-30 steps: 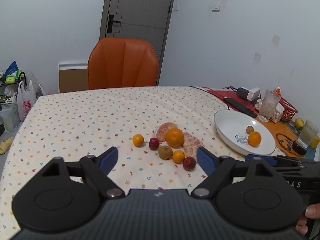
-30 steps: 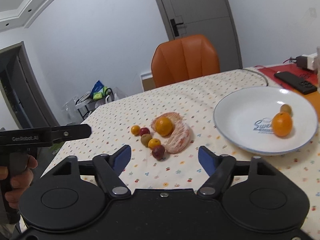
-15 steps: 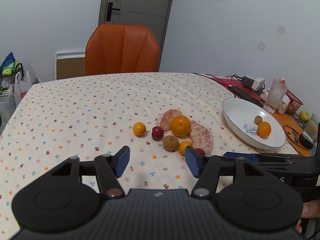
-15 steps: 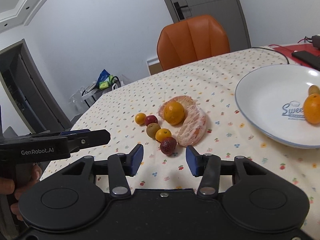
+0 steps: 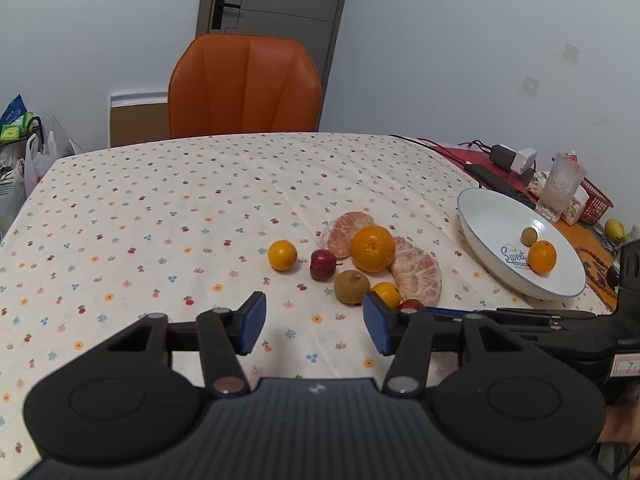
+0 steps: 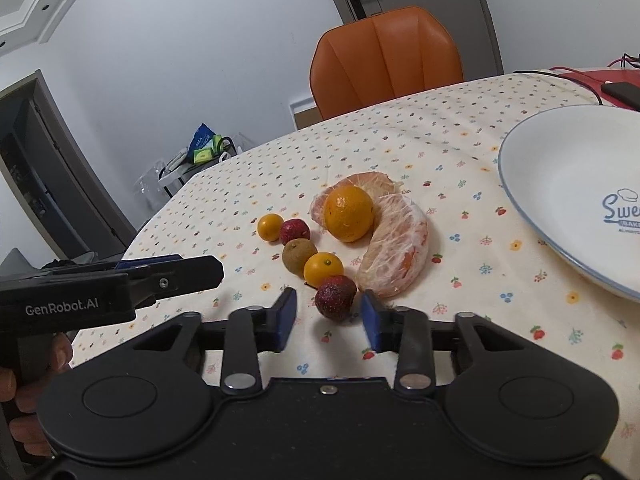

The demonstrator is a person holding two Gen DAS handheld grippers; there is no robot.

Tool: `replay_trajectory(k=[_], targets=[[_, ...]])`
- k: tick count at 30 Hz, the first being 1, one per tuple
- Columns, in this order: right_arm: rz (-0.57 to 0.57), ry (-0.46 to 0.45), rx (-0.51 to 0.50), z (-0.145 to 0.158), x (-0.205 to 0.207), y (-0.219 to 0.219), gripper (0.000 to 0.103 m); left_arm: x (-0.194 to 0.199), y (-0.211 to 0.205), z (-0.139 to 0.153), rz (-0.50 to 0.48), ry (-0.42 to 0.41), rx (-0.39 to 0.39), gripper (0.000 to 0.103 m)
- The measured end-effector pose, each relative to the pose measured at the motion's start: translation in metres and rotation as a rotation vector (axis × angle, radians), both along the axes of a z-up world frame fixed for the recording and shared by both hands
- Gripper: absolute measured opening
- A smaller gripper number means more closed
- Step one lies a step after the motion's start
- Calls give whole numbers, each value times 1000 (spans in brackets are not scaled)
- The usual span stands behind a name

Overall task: Organize fruits
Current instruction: 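Grasp the small tangerine with the left gripper while the right gripper grasps the red plum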

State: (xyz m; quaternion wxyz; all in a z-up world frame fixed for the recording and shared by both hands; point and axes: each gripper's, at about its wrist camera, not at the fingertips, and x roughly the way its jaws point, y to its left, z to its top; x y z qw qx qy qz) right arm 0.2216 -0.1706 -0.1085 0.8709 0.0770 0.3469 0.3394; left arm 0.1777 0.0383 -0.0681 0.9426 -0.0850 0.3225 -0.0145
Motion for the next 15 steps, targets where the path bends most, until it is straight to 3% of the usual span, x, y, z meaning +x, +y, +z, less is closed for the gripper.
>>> replay_trajectory(k=[3, 15], targets=[[-3, 15, 8, -1, 3, -3, 20, 4, -5, -1, -20, 3, -1, 49], [-60, 7, 44, 4, -3, -36, 20, 25, -34, -10, -101, 22, 2, 36]])
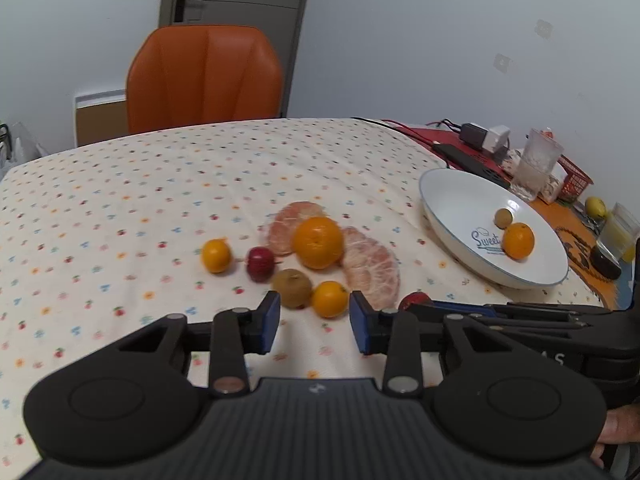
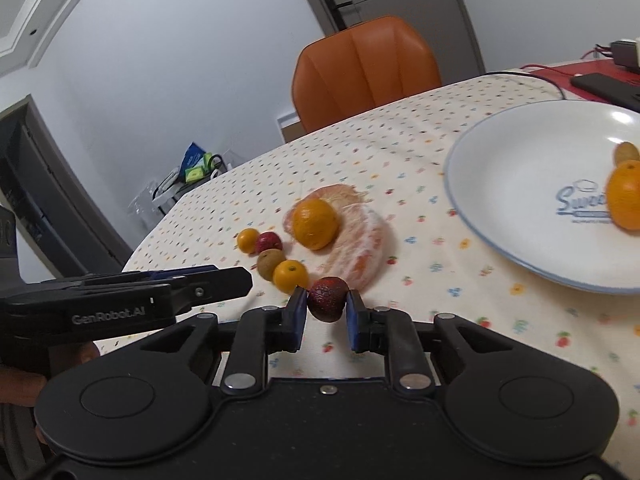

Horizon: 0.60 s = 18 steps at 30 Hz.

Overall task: Organize fruits
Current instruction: 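Grasp the small tangerine with the left gripper while the right gripper grasps the red plum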

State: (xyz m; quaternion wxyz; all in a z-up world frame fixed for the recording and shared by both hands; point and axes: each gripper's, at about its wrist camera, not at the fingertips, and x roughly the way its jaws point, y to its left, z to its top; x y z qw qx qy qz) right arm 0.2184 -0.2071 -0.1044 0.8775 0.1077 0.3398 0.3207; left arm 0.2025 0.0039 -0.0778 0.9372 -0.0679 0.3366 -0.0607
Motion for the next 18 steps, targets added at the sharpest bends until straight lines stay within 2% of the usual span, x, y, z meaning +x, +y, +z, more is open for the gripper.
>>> replay_trajectory(k=[7, 14, 16, 17, 18], targets=[[-39, 1, 4, 0, -1, -20, 20, 15, -16, -9, -25, 21, 16, 34], [-62, 7, 15, -3, 1, -32, 20, 29, -21, -19, -7, 40, 45, 34], [-63, 12, 14, -5, 2, -34, 20, 30, -21, -19, -2, 36, 45, 30], [-64, 14, 14, -5, 2, -33, 20, 30, -21, -19, -4, 40, 45, 23], [-65, 14, 14, -6, 2, -34, 20, 29, -21, -19, -4, 41, 46, 23]])
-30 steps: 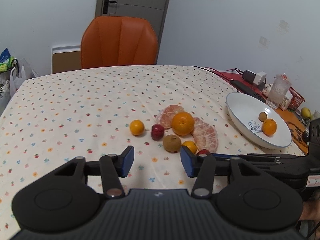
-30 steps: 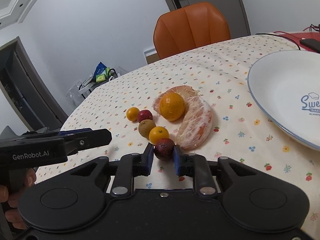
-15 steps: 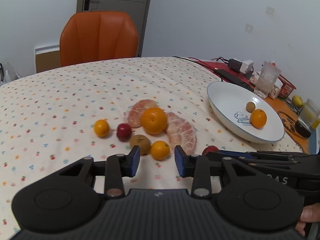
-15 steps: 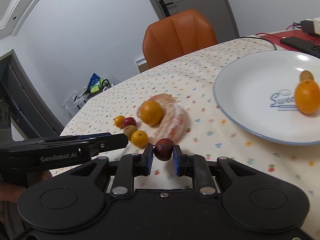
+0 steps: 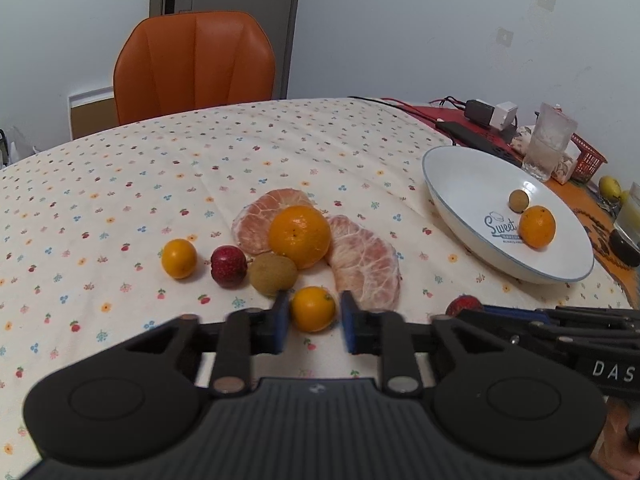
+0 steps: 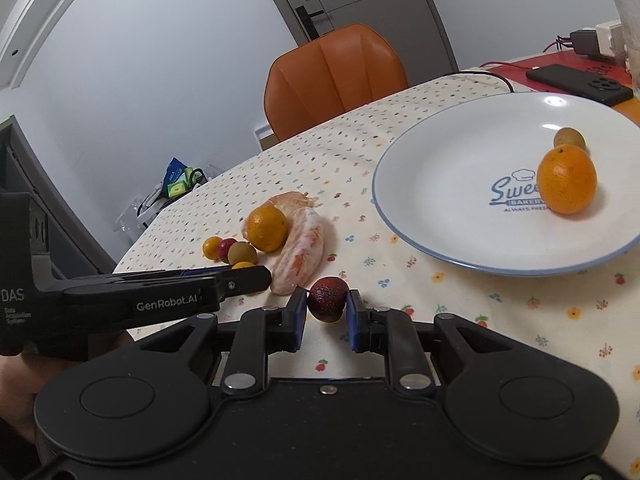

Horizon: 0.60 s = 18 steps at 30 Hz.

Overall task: Organize fruits
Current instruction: 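Grasp the small tangerine with the left gripper while the right gripper grasps the red plum, then carry the tangerine and plum over the white plate and release both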

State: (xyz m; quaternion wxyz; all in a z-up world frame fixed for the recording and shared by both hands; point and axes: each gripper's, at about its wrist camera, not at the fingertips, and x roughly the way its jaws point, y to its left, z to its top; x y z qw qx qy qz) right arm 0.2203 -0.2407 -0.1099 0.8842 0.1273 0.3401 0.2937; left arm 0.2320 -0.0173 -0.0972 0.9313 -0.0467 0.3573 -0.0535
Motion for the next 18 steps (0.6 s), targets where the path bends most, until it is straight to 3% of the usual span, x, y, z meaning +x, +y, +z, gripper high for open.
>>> replay_trajectory(k=[18], targets=[[-25, -52, 13, 17, -18, -10, 20, -34, -8, 30, -24, -76, -22, 23]])
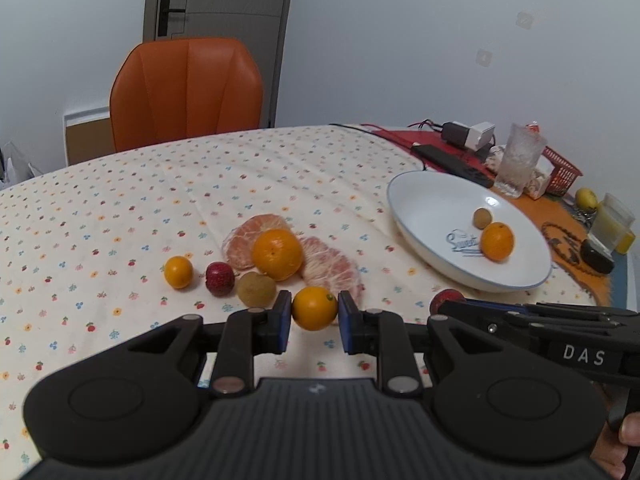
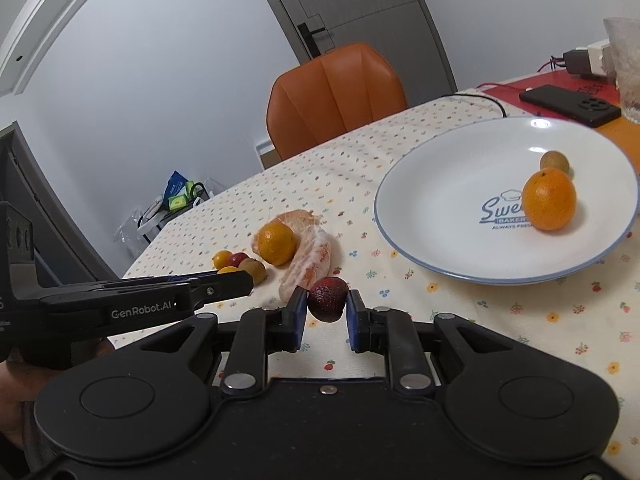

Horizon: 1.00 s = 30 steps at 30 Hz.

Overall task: Organize fruits
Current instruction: 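Carry the tangerine and plum over the white plate and release both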

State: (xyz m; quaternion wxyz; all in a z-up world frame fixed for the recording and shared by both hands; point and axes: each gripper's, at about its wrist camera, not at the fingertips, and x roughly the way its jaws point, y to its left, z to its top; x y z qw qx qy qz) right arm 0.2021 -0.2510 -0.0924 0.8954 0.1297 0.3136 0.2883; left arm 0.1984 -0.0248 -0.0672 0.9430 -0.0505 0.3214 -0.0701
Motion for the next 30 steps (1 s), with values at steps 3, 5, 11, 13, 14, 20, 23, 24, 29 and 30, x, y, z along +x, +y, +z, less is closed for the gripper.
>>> replay_trajectory(k=[3, 5, 11, 13, 14, 20, 23, 24, 29, 30], targets=[[-8, -16, 0, 6, -6, -3, 20, -7, -4, 7, -5, -19, -6, 23], [-13, -27, 0, 10, -10, -5, 20, -11, -6, 11, -9, -31, -11, 23], [-33, -59, -4, 21, -23, -15, 20, -25, -15, 21, -29, -60, -21, 23], [-40, -68, -7, 24, -27, -18, 20, -29, -19, 23, -34, -68, -26, 23], [-43, -73, -8, 25, -29, -20, 20, -31, -21, 25, -37, -72, -27, 23], [-62, -102, -13, 34, -40, -30, 20, -39, -32, 32, -56, -94, -31, 23], [-74, -113, -14, 38, -45, -36, 20, -41, -38, 34, -65, -102, -32, 23], [-79, -116, -15, 39, -46, -39, 20, -41, -40, 35, -69, -105, -32, 23], [-98, -127, -16, 43, -50, -50, 20, -43, -49, 38, -86, -116, -31, 23], [-102, -130, -17, 44, -51, -52, 20, -43, -51, 39, -90, -118, -29, 23]])
